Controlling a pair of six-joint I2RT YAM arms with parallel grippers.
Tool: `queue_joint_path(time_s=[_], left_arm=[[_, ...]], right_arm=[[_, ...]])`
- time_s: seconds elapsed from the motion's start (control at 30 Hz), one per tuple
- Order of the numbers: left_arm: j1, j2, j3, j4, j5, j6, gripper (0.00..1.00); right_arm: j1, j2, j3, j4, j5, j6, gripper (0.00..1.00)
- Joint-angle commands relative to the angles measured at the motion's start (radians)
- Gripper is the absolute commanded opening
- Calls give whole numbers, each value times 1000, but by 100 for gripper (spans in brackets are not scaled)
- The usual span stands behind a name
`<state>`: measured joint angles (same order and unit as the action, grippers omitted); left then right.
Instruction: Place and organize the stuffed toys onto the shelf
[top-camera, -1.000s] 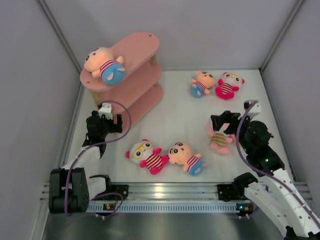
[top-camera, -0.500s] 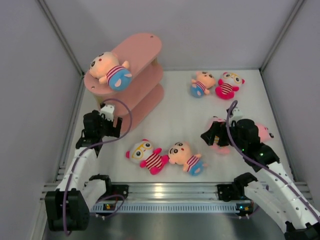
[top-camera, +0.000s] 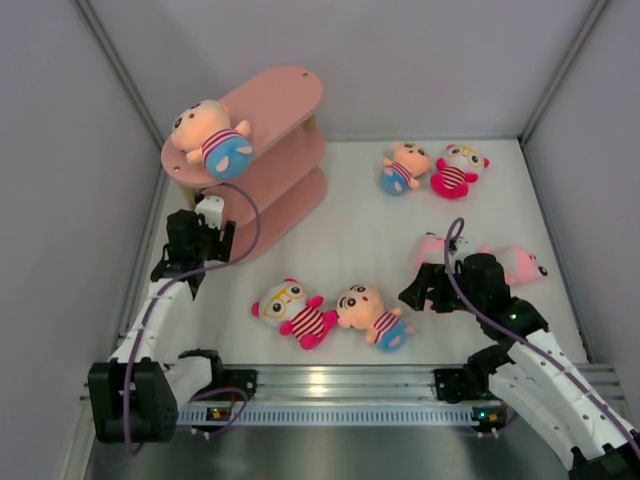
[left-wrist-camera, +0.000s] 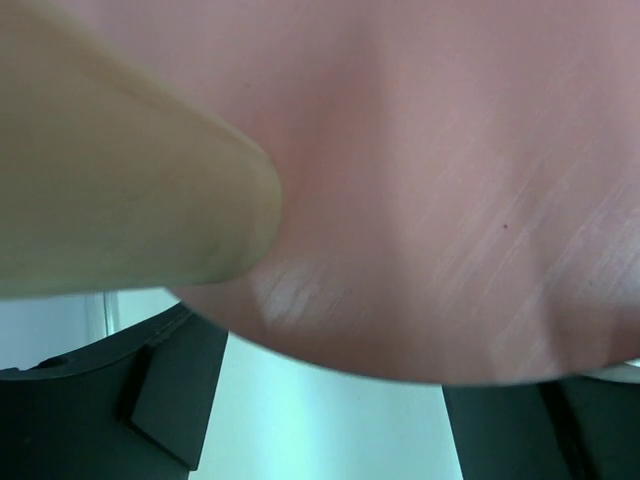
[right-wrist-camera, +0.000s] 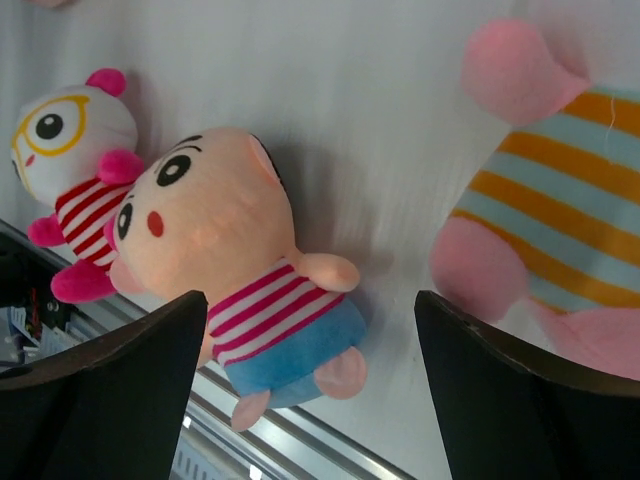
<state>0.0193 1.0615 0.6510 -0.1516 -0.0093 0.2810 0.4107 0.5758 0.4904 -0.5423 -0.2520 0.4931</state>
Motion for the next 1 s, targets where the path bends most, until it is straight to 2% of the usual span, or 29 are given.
queue_joint_path(time_s=[0.0, 0.13, 0.27, 0.47, 0.57, 0.67, 0.7, 0.77, 0.8, 0.97], left_arm=[[8, -93, -2, 8, 5, 43, 86], [10, -179, -13, -104, 98, 124, 96], [10, -216, -10, -270, 120, 184, 96], [8, -241, 16, -446, 100, 225, 96], [8, -253, 53, -551, 111, 245, 96], [8, -261, 120, -657, 141, 271, 96], [8, -264, 157, -719, 172, 282, 96], [8, -271, 200, -781, 212, 294, 96], [8, -278, 241, -837, 253, 303, 95], [7, -345, 334, -994, 425, 357, 93]], right_arm=[[17, 50, -39, 7, -47, 47, 85], [54, 84, -58, 4, -47, 79, 84], [106, 117, -78, 22, -9, 119, 84], [230, 220, -134, 168, 3, 223, 80], [304, 283, -133, 199, 31, 243, 74], [350, 331, -124, 245, 39, 259, 56], [352, 335, -121, 257, 43, 263, 35], [353, 325, -107, 258, 69, 272, 15], [353, 314, -93, 251, 77, 275, 0], [355, 214, -1, 156, 167, 275, 0]])
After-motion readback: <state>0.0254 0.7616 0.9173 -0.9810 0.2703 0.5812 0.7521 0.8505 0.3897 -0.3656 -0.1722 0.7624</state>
